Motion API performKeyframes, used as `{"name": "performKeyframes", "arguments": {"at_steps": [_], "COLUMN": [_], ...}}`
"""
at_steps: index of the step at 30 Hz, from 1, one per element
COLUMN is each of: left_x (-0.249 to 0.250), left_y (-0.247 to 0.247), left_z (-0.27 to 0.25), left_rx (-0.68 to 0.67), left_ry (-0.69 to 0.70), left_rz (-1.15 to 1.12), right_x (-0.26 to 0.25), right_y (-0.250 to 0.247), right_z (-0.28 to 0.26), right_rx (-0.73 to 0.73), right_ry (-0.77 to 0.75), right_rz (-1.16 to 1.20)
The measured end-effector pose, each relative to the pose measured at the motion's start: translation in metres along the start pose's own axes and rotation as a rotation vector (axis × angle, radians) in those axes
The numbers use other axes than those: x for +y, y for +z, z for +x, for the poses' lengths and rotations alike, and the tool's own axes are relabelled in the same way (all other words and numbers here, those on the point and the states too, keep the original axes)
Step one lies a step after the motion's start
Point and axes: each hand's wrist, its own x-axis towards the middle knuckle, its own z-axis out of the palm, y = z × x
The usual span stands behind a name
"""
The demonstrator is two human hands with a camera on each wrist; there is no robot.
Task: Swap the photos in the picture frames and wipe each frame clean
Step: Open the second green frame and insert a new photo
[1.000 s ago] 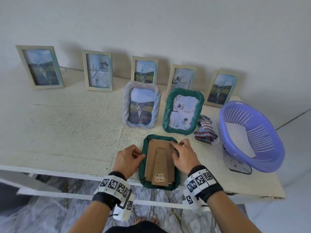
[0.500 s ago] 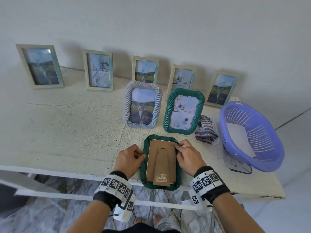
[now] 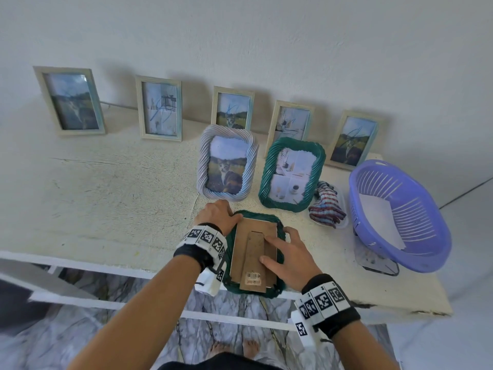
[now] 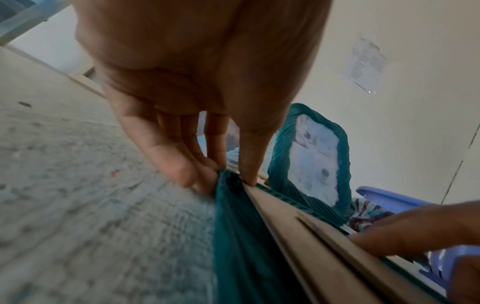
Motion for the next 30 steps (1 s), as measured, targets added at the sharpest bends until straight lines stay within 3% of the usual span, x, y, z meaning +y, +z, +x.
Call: {"name": "performKeyframes", "arguments": {"at_steps": [12,18,22,30], "left_x": [-0.025,-0.047,-0.056,-0.057], "left_y": [-0.001,0.023,0.041,0.049], "left_z": [-0.022,-0.068,-0.071,-0.073], "left_rx": [-0.052,-0.029,-0.022,0.024], "left_ry": [0.154,0.305,0.348,0.357], "left_rz": [-0.044,-0.019,0.023,0.017], "right_x": [0.001,0.009,0.020,0.023], "right_y": [0.001,0.000,0.004,0.011], "right_z": [0.000,-0.024,-0.046,-0.050], "right_rx": [0.013,0.158,0.050,0.020], "right_ry": [-0.018,-0.143,-0.263,-0.329], "right_rz": [0.033,0.030,0.037,0.023]}}
